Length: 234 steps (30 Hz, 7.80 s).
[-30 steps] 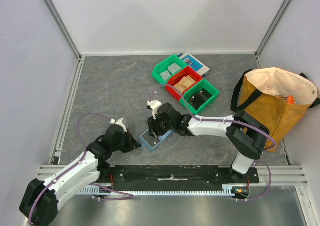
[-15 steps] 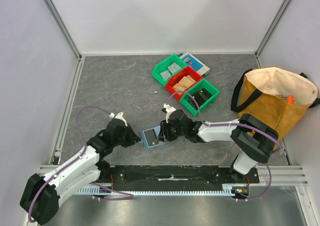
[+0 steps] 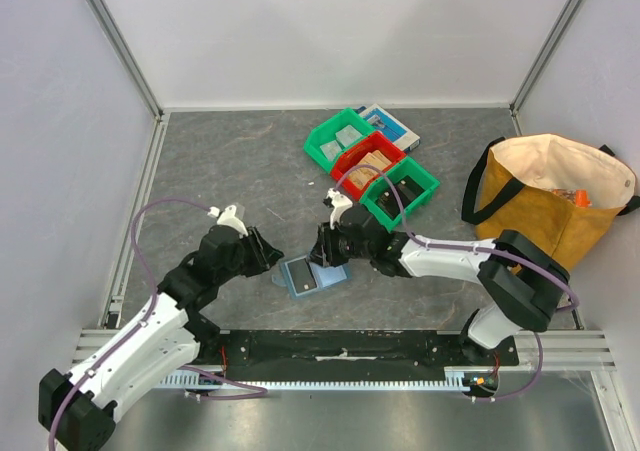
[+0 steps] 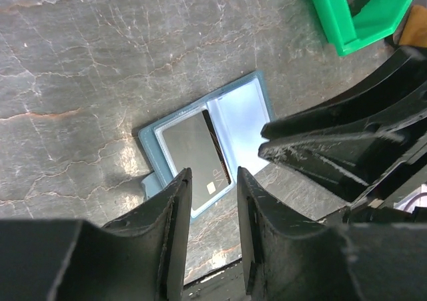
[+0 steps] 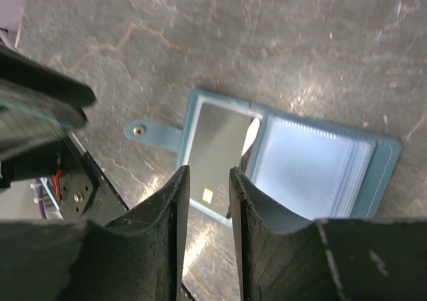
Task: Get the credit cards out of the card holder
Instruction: Remove the credit card from the card holder, then place the credit card in the storage box.
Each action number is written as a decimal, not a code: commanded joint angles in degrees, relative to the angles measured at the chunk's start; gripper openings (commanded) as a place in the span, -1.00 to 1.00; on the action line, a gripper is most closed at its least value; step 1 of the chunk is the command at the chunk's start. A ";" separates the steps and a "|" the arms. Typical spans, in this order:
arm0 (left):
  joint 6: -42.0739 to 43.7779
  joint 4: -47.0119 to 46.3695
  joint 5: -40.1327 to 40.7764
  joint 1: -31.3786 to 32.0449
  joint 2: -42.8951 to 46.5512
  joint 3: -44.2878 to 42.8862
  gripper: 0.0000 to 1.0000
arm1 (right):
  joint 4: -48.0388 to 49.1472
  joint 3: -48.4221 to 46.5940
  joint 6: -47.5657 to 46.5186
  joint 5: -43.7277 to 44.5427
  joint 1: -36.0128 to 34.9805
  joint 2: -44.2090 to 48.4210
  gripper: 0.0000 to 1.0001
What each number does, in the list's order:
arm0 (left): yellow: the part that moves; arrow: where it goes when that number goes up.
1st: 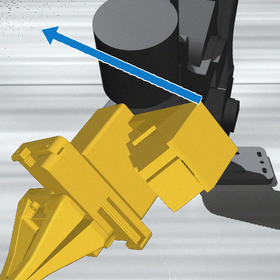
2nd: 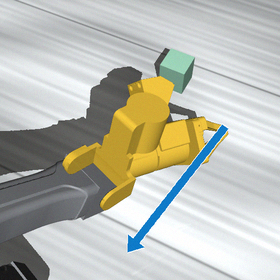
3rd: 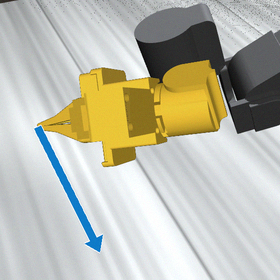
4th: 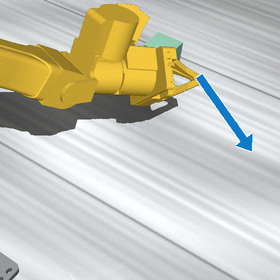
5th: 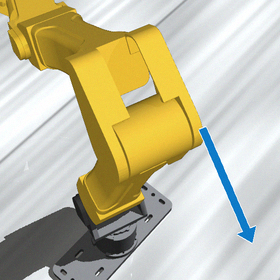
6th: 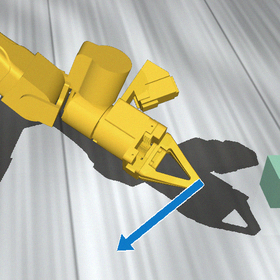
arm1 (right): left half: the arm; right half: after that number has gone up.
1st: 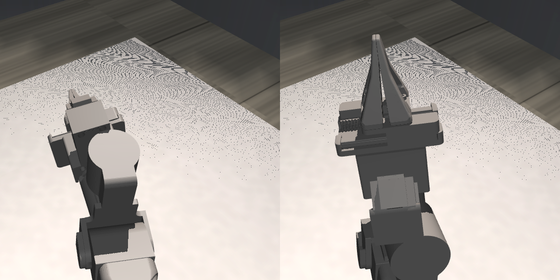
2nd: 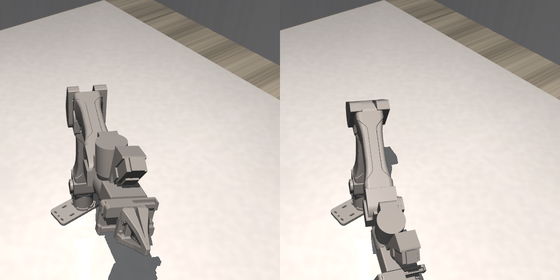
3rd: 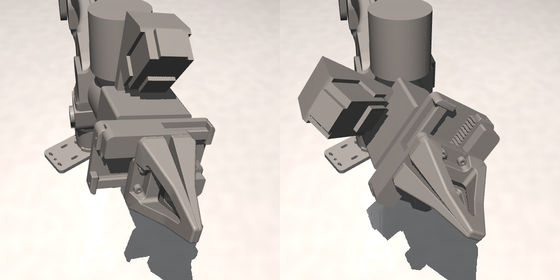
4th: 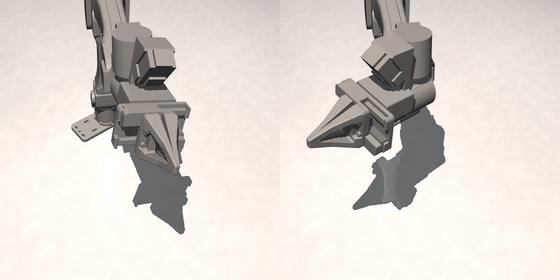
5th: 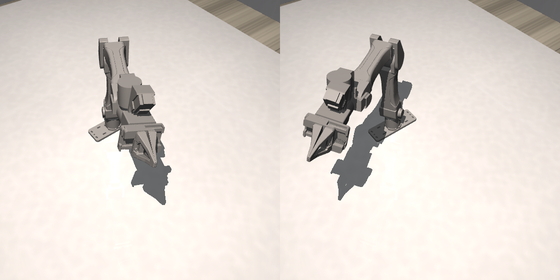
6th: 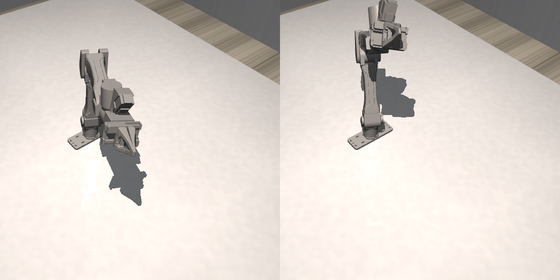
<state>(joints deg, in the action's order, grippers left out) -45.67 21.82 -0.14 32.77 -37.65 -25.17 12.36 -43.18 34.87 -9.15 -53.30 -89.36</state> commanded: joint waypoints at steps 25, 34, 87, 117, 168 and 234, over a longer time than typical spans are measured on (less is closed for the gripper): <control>-4.51 -20.68 -10.58 0.27 -19.13 11.46 -0.90 | 12.07 0.46 3.45 -7.20 3.55 -12.06 -0.42; -4.78 -20.94 -10.05 0.27 -20.36 12.86 -0.96 | 15.58 1.69 5.38 -9.75 3.90 -14.08 -0.46; -4.60 -20.77 -10.23 0.80 -28.01 9.87 -0.96 | 16.71 4.41 6.34 -9.29 5.92 -12.41 -0.56; -4.25 -20.33 -10.58 0.71 -25.63 11.02 -0.96 | 23.51 9.08 7.41 -15.47 12.34 -11.19 -1.00; -2.41 -24.99 -14.36 1.77 -35.56 6.10 -0.96 | 8.82 -3.05 -2.70 -23.19 12.34 -15.75 -0.41; -16.29 -67.26 -12.07 12.40 -18.95 11.81 -0.40 | 42.83 28.50 30.87 8.18 8.56 26.78 -1.00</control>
<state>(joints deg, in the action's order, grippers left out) -60.88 -38.89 -12.53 44.49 -55.79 -12.67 51.40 -15.38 65.17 -3.09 -44.18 -63.68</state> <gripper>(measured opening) 0.426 0.007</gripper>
